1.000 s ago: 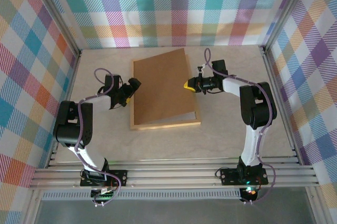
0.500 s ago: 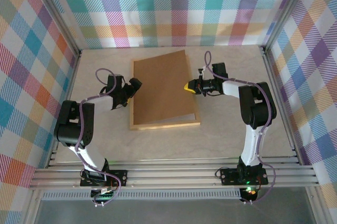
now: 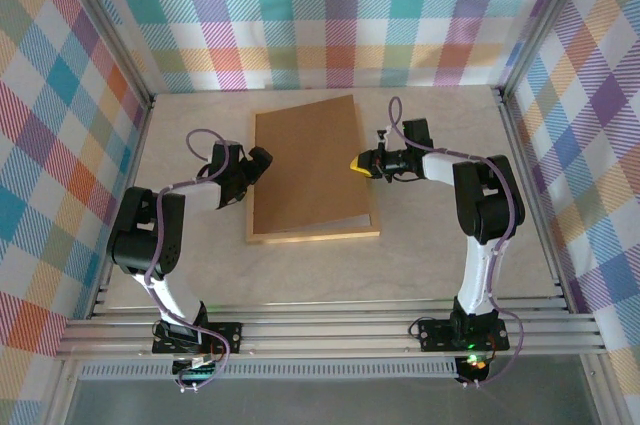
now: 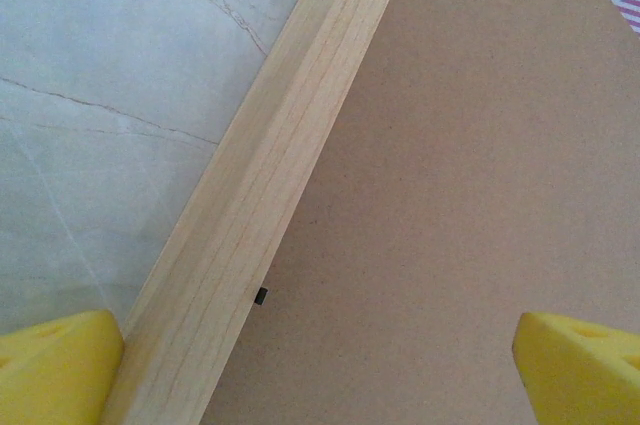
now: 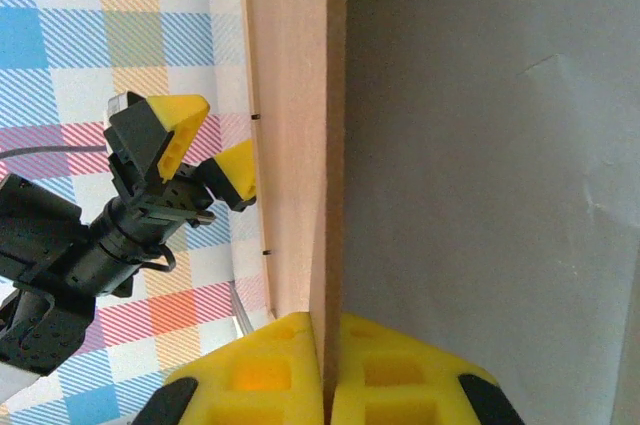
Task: Put the photo into the frame
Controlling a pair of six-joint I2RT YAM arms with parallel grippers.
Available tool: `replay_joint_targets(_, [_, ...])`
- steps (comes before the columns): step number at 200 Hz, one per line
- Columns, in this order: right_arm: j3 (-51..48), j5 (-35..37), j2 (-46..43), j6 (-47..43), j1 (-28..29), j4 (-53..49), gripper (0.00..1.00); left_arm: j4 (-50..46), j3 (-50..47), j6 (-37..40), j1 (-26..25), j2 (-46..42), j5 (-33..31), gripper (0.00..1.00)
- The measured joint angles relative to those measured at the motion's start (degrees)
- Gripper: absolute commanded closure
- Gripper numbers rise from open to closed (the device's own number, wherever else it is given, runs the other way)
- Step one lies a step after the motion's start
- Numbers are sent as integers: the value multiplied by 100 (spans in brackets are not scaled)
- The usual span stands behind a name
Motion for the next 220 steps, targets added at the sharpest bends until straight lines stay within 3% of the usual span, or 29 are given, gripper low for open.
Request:
replay_joint_targets(45, [149, 131, 0, -190, 7, -378, 91, -122, 63, 46, -17, 2, -44, 0])
replay_joint_targets(96, [260, 778, 0, -435, 105, -894, 73, -144, 72, 76, -17, 0, -7, 0])
replay_joint_targets(129, [275, 1152, 13, -481, 153, -1189, 69, -144, 72, 87, -35, 2, 105, 0])
replay_joint_targets(183, [466, 1467, 15, -634, 212, -1655, 52, -144, 72, 87, -105, 0, 289, 0])
replay_joint_targets(220, [581, 1606, 2, -739, 240, -1884, 49, -151, 83, 87, -129, 2, 330, 0])
